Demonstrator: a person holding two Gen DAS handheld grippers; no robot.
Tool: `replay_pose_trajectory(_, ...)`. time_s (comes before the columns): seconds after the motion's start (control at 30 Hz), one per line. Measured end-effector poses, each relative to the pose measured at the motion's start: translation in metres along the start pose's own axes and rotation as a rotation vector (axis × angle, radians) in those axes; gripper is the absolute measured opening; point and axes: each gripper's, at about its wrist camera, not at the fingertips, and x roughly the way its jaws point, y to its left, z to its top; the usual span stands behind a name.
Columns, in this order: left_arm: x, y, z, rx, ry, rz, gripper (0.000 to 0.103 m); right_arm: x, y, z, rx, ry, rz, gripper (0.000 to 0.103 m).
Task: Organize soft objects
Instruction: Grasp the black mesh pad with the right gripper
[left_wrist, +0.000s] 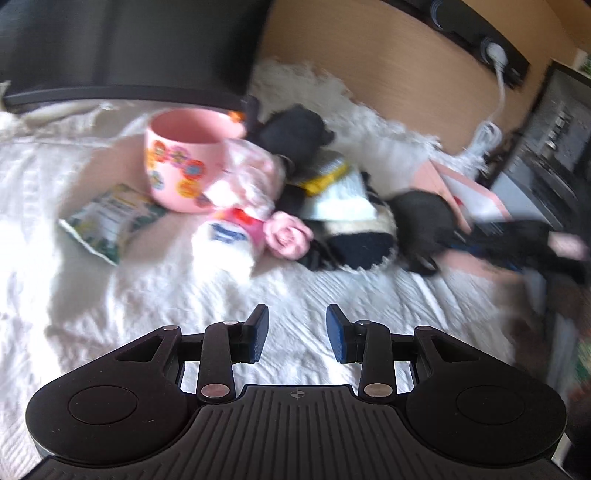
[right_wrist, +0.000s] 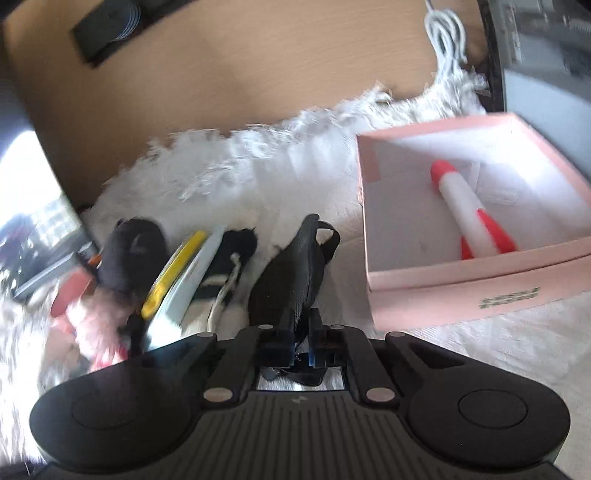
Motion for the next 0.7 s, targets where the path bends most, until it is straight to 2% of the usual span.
replay_pose_trajectory(0.1, 0.007, 0.0, 0.009, 0.016, -0.02, 0.018, 0.038, -0.034, -0.008, -0.018, -0.053, -0.01, 0.011, 0.005)
replay_pose_trajectory(0.17, 0.017, -0.003, 0.018, 0.019, -0.024, 0.004, 0.038, -0.057, -0.019, -0.03, -0.076, -0.019, 0.0, 0.005)
replay_pose_trajectory(0.3, 0.045, -0.003, 0.034, -0.125, -0.027, -0.028, 0.038, -0.087, -0.045, -0.056, -0.071, -0.015, -0.057, 0.005)
replay_pose_trajectory(0.37, 0.058, -0.005, 0.037, -0.172, -0.023, -0.025, 0.038, -0.094, -0.057, -0.066, -0.064, -0.005, -0.072, 0.009)
replay_pose_trajectory(0.4, 0.064, -0.008, 0.037, -0.187, -0.019, -0.009, 0.038, -0.096, -0.063, -0.07, -0.053, 0.006, -0.054, 0.012)
replay_pose_trajectory(0.47, 0.072, -0.011, 0.036, -0.196, -0.013, 0.03, 0.038, -0.099, -0.071, -0.075, -0.04, 0.005, -0.051, 0.031)
replay_pose_trajectory(0.5, 0.075, -0.012, 0.035, -0.199, -0.013, 0.046, 0.038, -0.1, -0.072, -0.078, -0.053, -0.007, -0.062, 0.048)
replay_pose_trajectory(0.53, 0.077, -0.013, 0.035, -0.2, -0.016, 0.06, 0.038, -0.101, -0.073, -0.081, -0.071, -0.029, -0.082, 0.059)
replay_pose_trajectory(0.6, 0.082, -0.014, 0.035, -0.196, -0.024, 0.099, 0.038, -0.098, -0.076, -0.085, -0.103, -0.068, -0.124, 0.061)
replay_pose_trajectory(0.7, 0.091, -0.014, 0.037, -0.181, -0.015, 0.116, 0.041, -0.087, -0.082, -0.082, -0.103, -0.051, -0.126, 0.061)
